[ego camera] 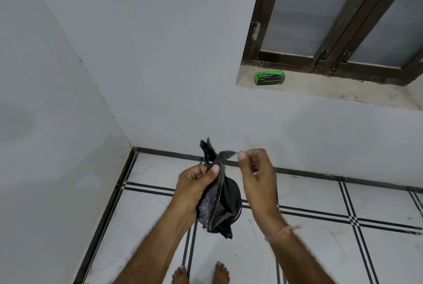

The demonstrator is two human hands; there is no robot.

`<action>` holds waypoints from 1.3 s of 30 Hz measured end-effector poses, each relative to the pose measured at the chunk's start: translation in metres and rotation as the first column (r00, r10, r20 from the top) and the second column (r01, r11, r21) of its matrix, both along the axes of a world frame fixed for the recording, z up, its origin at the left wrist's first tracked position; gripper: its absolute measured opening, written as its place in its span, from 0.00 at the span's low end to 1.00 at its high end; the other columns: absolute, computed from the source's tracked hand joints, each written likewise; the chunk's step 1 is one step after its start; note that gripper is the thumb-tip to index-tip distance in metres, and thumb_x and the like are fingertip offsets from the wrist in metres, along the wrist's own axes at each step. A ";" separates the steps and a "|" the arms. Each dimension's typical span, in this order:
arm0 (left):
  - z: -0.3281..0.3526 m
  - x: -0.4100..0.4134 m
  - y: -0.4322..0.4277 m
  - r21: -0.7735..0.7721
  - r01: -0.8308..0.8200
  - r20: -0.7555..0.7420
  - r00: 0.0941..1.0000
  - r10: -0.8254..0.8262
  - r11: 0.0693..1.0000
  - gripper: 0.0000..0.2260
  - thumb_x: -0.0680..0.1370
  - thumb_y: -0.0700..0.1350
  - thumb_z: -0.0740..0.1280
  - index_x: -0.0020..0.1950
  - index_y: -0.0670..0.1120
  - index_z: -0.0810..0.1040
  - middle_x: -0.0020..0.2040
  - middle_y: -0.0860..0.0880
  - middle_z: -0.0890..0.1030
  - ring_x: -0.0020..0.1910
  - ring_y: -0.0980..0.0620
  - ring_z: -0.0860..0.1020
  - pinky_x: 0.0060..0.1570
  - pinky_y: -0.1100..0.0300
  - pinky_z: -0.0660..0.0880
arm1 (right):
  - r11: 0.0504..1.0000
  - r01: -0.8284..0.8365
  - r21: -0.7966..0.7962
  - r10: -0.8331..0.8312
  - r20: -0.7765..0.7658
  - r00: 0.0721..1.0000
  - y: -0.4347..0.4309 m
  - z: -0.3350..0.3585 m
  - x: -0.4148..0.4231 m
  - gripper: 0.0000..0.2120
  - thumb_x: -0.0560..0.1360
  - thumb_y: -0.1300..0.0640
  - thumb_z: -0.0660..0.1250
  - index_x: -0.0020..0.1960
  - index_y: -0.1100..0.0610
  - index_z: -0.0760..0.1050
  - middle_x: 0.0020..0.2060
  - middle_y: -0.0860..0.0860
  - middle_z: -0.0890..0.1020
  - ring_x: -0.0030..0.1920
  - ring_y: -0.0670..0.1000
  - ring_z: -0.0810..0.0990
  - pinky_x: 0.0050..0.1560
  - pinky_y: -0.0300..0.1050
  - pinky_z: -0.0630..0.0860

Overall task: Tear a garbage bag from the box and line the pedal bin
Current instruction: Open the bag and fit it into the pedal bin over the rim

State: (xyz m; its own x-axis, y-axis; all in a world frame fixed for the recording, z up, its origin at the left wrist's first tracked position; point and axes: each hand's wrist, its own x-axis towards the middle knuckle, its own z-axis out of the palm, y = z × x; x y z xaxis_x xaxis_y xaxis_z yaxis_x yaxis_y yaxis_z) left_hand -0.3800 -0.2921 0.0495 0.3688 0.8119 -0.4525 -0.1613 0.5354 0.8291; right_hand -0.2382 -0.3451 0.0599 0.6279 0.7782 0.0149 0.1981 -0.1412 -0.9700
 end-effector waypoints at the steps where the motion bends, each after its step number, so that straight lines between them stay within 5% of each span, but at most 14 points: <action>1: 0.001 0.001 -0.001 -0.036 -0.017 0.040 0.999 0.019 0.999 0.14 0.71 0.49 0.77 0.44 0.38 0.83 0.43 0.37 0.82 0.37 0.45 0.81 0.40 0.57 0.82 | 0.991 -0.134 -0.012 0.131 -0.154 0.979 -0.002 0.002 -0.007 0.12 0.79 0.46 0.71 0.51 0.55 0.78 0.43 0.48 0.83 0.42 0.45 0.80 0.42 0.36 0.76; 4: 0.000 0.003 -0.003 -0.151 -0.006 0.146 0.989 0.029 0.989 0.17 0.76 0.49 0.72 0.54 0.35 0.83 0.47 0.35 0.86 0.43 0.44 0.86 0.45 0.54 0.85 | 0.970 -0.244 -0.017 0.206 -0.483 0.851 -0.003 -0.003 -0.024 0.16 0.75 0.49 0.77 0.52 0.62 0.81 0.47 0.59 0.86 0.48 0.58 0.86 0.51 0.51 0.84; 10: -0.007 0.000 -0.008 -0.221 -0.018 0.205 0.977 0.064 0.975 0.22 0.75 0.51 0.71 0.59 0.35 0.83 0.52 0.36 0.86 0.47 0.42 0.86 0.50 0.51 0.84 | 0.992 -0.127 -0.017 0.080 -0.689 0.720 0.002 -0.003 -0.021 0.09 0.77 0.57 0.73 0.45 0.64 0.81 0.44 0.62 0.86 0.44 0.57 0.85 0.46 0.47 0.85; 12: -0.007 -0.003 -0.007 -0.236 -0.036 0.228 0.969 0.091 0.971 0.24 0.76 0.52 0.69 0.62 0.33 0.81 0.55 0.36 0.86 0.49 0.43 0.86 0.50 0.52 0.84 | 0.994 -0.086 -0.060 0.007 -0.781 0.625 0.003 -0.008 -0.019 0.12 0.80 0.56 0.70 0.51 0.66 0.81 0.50 0.65 0.87 0.46 0.59 0.87 0.46 0.49 0.86; 14: -0.010 -0.009 -0.003 -0.240 -0.075 0.224 0.966 0.130 0.968 0.26 0.76 0.54 0.68 0.64 0.35 0.80 0.58 0.38 0.85 0.50 0.45 0.85 0.51 0.53 0.83 | 0.993 -0.061 -0.100 -0.049 -0.829 0.558 0.004 -0.013 -0.013 0.20 0.82 0.52 0.67 0.63 0.68 0.79 0.55 0.66 0.86 0.51 0.60 0.87 0.47 0.51 0.86; 16: -0.016 -0.017 0.002 -0.309 -0.139 0.244 0.945 0.219 0.941 0.24 0.76 0.55 0.67 0.64 0.38 0.78 0.56 0.40 0.84 0.46 0.49 0.85 0.48 0.55 0.84 | 0.987 -0.025 -0.158 -0.126 -0.861 0.492 0.006 -0.019 -0.003 0.20 0.85 0.50 0.63 0.67 0.64 0.77 0.50 0.60 0.88 0.50 0.57 0.87 0.44 0.51 0.85; 20: -0.021 -0.027 0.008 -0.452 -0.174 0.288 0.900 0.328 0.875 0.23 0.80 0.56 0.62 0.58 0.36 0.77 0.49 0.39 0.86 0.41 0.48 0.88 0.39 0.56 0.85 | 0.963 0.051 -0.264 -0.266 -0.908 0.322 0.012 -0.027 0.016 0.16 0.88 0.54 0.56 0.53 0.60 0.80 0.36 0.55 0.89 0.34 0.53 0.88 0.35 0.51 0.85; 22: -0.019 -0.029 0.009 -0.455 -0.121 0.279 0.921 0.270 0.882 0.24 0.84 0.56 0.59 0.51 0.34 0.79 0.43 0.38 0.87 0.37 0.46 0.88 0.33 0.55 0.84 | 0.954 0.071 -0.292 -0.300 -0.911 0.284 0.013 -0.031 0.019 0.17 0.87 0.55 0.57 0.51 0.61 0.80 0.37 0.58 0.88 0.33 0.54 0.88 0.32 0.49 0.86; 24: -0.021 -0.032 0.011 -0.421 -0.076 0.252 0.948 0.197 0.904 0.26 0.85 0.56 0.58 0.50 0.34 0.81 0.44 0.37 0.87 0.38 0.44 0.88 0.32 0.54 0.84 | 0.955 0.054 -0.293 -0.297 -0.921 0.252 0.013 -0.040 0.019 0.15 0.86 0.57 0.59 0.60 0.64 0.81 0.46 0.61 0.88 0.41 0.58 0.89 0.41 0.53 0.86; 27: -0.024 -0.040 0.013 -0.253 0.043 0.172 0.985 0.001 0.966 0.24 0.84 0.56 0.60 0.43 0.41 0.86 0.44 0.42 0.88 0.41 0.48 0.87 0.39 0.57 0.84 | 0.962 -0.011 -0.275 -0.264 -0.933 0.245 0.013 -0.047 0.021 0.15 0.85 0.55 0.63 0.65 0.63 0.80 0.52 0.61 0.87 0.46 0.59 0.88 0.50 0.56 0.84; 30: -0.030 -0.045 0.012 -0.005 0.301 -0.084 0.950 -0.301 0.954 0.17 0.77 0.53 0.70 0.56 0.41 0.84 0.50 0.43 0.87 0.48 0.48 0.85 0.46 0.59 0.82 | 0.966 -0.061 -0.251 -0.227 -0.939 0.257 0.015 -0.048 0.026 0.16 0.85 0.51 0.63 0.63 0.62 0.79 0.54 0.62 0.87 0.50 0.60 0.88 0.47 0.58 0.86; 33: -0.031 -0.043 0.011 0.040 0.451 -0.195 0.879 -0.436 0.892 0.18 0.77 0.52 0.71 0.59 0.40 0.85 0.51 0.42 0.88 0.49 0.47 0.85 0.47 0.62 0.80 | 0.968 -0.131 -0.217 -0.162 -0.927 0.338 0.017 -0.049 0.028 0.24 0.84 0.47 0.63 0.69 0.66 0.77 0.60 0.64 0.85 0.59 0.63 0.85 0.53 0.60 0.85; 36: -0.024 -0.047 0.021 -0.075 0.258 -0.041 0.964 -0.262 0.963 0.21 0.85 0.54 0.60 0.59 0.39 0.85 0.55 0.39 0.87 0.52 0.44 0.86 0.49 0.56 0.84 | 0.955 -0.257 -0.147 -0.001 -0.870 0.493 0.010 -0.050 0.031 0.24 0.83 0.44 0.64 0.63 0.65 0.81 0.57 0.61 0.86 0.54 0.59 0.87 0.52 0.53 0.85; 39: -0.023 -0.056 0.038 -0.277 -0.099 0.131 0.982 0.140 0.956 0.25 0.85 0.55 0.58 0.43 0.43 0.87 0.43 0.44 0.88 0.40 0.49 0.88 0.36 0.57 0.84 | 0.896 -0.408 -0.173 0.158 -0.736 0.658 -0.005 -0.050 0.036 0.18 0.78 0.43 0.71 0.57 0.57 0.80 0.57 0.62 0.84 0.51 0.56 0.85 0.48 0.47 0.84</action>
State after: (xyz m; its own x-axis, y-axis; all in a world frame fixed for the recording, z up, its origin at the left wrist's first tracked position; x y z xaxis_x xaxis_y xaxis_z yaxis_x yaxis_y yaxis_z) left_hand -0.4360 -0.2541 0.0261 0.3555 0.7104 -0.6074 -0.3469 0.7037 0.6201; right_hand -0.2024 -0.3501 0.0098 0.1049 0.8027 -0.5871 -0.4252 -0.4975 -0.7561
